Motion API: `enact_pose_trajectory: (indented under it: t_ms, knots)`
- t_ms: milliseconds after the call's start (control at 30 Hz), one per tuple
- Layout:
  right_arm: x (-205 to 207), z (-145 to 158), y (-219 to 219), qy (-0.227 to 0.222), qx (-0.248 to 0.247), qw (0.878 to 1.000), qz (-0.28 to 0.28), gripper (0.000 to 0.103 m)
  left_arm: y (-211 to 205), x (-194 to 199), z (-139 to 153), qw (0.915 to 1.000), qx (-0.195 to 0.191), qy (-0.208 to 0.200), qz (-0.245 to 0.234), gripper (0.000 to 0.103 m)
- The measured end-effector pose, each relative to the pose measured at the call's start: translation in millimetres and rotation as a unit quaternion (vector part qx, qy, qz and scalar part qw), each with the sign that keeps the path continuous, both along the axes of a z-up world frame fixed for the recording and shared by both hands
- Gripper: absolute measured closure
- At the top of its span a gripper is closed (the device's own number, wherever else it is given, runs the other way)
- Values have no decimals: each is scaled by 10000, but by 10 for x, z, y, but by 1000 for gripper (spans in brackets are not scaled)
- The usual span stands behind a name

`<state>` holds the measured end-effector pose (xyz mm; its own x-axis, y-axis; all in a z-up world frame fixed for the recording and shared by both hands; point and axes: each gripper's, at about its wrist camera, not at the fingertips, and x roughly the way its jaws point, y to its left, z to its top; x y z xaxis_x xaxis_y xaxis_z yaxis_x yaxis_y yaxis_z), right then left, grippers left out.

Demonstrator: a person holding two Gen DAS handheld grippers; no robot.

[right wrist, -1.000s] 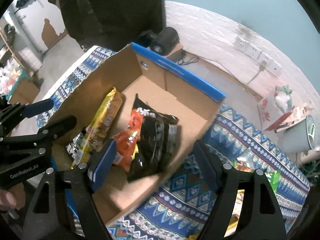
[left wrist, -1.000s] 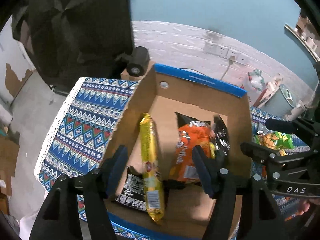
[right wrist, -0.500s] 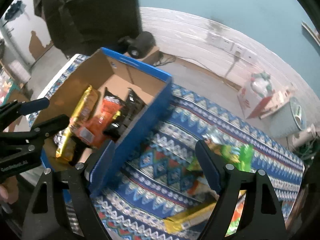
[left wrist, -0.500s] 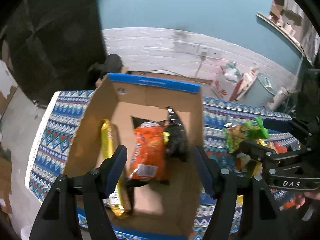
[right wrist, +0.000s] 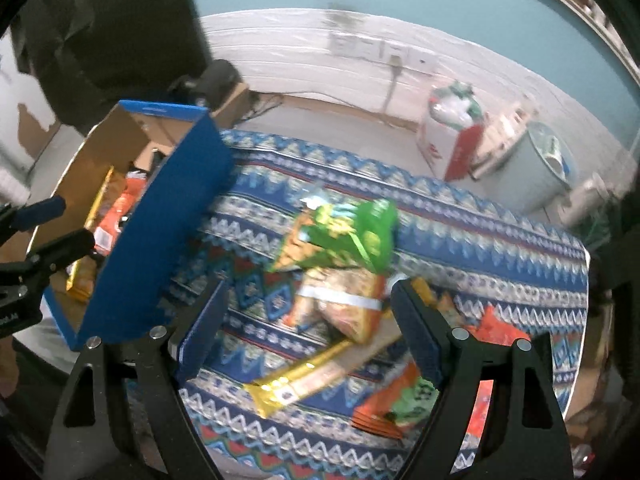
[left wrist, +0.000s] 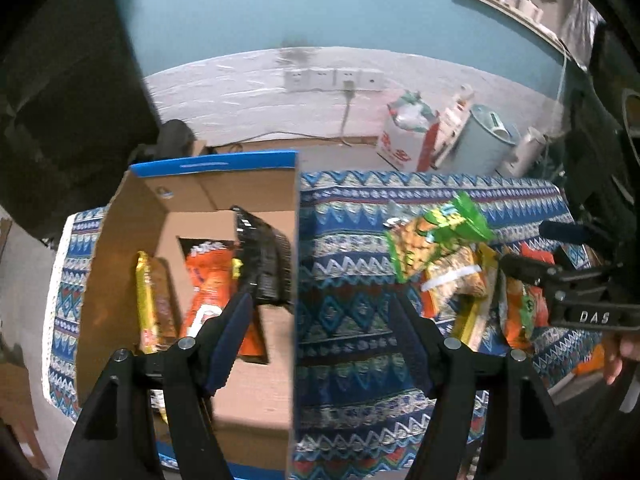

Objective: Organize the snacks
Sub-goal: 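Move both tools back toward the remaining snack pile, then grasp the gold wafer bar with the left tool while the right tool grasps the red bag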

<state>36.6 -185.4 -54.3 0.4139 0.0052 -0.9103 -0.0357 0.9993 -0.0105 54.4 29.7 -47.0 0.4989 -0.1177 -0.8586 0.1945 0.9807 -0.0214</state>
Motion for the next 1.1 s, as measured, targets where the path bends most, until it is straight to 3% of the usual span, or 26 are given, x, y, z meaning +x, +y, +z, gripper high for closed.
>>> enact_pose_trajectory:
  t_ms: [667, 1100]
  knots:
    - [-407, -166, -1086, 190, -17, 9940, -1075, 20, -1080, -63, -304, 9928, 573, 162, -1043, 31]
    - [-527, -661, -1749, 823, -85, 9786, -1885, 20, -1545, 25, -686, 9847, 796, 540, -1455, 31]
